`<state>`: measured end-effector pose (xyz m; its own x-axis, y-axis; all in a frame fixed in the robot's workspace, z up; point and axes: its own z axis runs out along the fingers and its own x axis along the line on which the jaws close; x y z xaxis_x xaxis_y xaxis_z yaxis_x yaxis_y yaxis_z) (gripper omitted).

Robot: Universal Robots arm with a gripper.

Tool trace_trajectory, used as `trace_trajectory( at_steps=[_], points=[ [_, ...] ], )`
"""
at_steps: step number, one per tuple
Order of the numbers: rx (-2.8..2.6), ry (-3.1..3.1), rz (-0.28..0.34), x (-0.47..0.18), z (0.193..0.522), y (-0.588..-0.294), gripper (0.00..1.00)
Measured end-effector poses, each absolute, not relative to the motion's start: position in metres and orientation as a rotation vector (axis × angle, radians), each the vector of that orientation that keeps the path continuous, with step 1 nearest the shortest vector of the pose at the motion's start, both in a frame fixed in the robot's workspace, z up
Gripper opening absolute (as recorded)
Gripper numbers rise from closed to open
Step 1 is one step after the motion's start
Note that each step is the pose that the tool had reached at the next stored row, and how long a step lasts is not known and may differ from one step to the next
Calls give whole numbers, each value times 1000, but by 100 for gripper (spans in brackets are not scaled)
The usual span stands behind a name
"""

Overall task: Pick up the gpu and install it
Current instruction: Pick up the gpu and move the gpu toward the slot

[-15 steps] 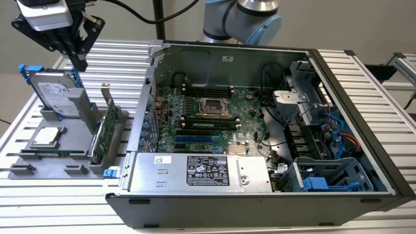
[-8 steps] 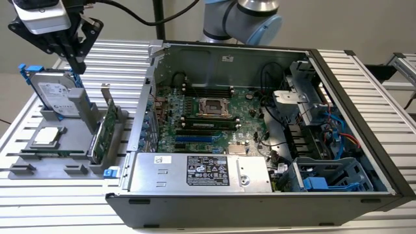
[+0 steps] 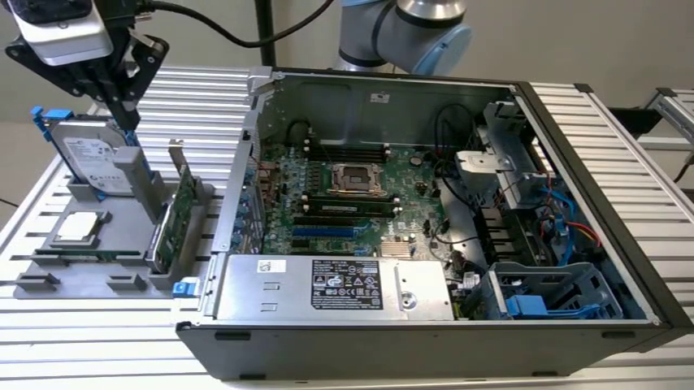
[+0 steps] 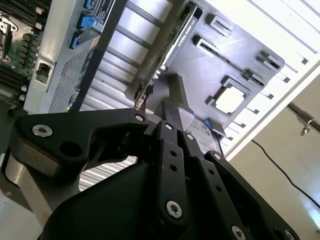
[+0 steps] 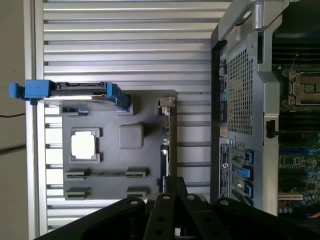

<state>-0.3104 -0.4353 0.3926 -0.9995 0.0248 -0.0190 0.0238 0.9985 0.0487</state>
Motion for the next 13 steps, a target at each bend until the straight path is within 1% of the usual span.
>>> trace_trajectory(
  at_steps=[13],
  points=[
    [24,3121,76,-311,393,-455,0]
  ],
)
